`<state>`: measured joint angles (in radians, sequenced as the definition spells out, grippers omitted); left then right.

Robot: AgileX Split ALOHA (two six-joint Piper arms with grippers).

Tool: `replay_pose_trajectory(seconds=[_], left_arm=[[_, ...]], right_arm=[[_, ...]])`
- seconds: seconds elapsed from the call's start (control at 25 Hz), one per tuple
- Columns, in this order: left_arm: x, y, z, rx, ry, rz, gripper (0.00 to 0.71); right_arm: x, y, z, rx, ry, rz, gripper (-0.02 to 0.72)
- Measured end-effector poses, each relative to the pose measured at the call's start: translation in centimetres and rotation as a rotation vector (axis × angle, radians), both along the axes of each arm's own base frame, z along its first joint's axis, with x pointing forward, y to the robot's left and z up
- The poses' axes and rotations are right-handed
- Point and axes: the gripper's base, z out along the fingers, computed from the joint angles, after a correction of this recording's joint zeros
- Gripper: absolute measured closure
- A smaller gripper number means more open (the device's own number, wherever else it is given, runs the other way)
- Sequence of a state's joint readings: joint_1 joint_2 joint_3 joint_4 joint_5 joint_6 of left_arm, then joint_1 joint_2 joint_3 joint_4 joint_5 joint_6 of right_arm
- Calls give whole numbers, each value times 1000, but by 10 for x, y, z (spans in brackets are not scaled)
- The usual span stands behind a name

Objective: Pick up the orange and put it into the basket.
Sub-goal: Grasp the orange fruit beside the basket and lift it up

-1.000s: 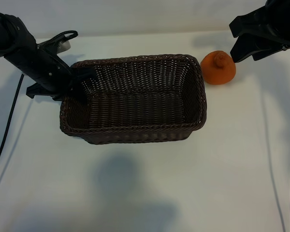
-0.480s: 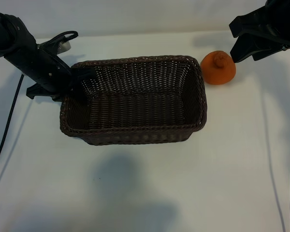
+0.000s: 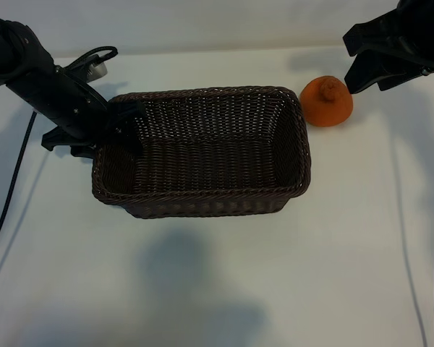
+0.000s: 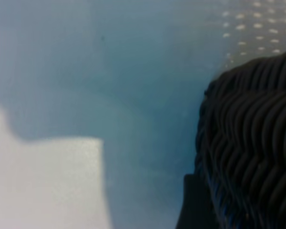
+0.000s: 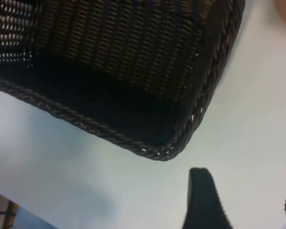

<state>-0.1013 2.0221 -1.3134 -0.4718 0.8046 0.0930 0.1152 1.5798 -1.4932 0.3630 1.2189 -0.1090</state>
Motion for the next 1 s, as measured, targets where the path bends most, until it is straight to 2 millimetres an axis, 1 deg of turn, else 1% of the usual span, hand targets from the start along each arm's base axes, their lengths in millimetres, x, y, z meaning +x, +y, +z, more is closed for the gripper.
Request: replay_pose_trajectory(seconds=[0.36, 0.52, 0.72, 1.0], left_arm=[[-5, -1, 0, -9, 56, -10, 171], [-10, 1, 4, 5, 95, -27, 171], [-16, 6, 19, 61, 100, -30, 171], [-25, 8, 47, 70, 78, -44, 171]], right_arm=[[0, 0, 0, 0, 0, 0, 286], [0, 0, 0, 0, 0, 0, 286], [0, 0, 0, 0, 0, 0, 286], [0, 0, 0, 0, 0, 0, 286]])
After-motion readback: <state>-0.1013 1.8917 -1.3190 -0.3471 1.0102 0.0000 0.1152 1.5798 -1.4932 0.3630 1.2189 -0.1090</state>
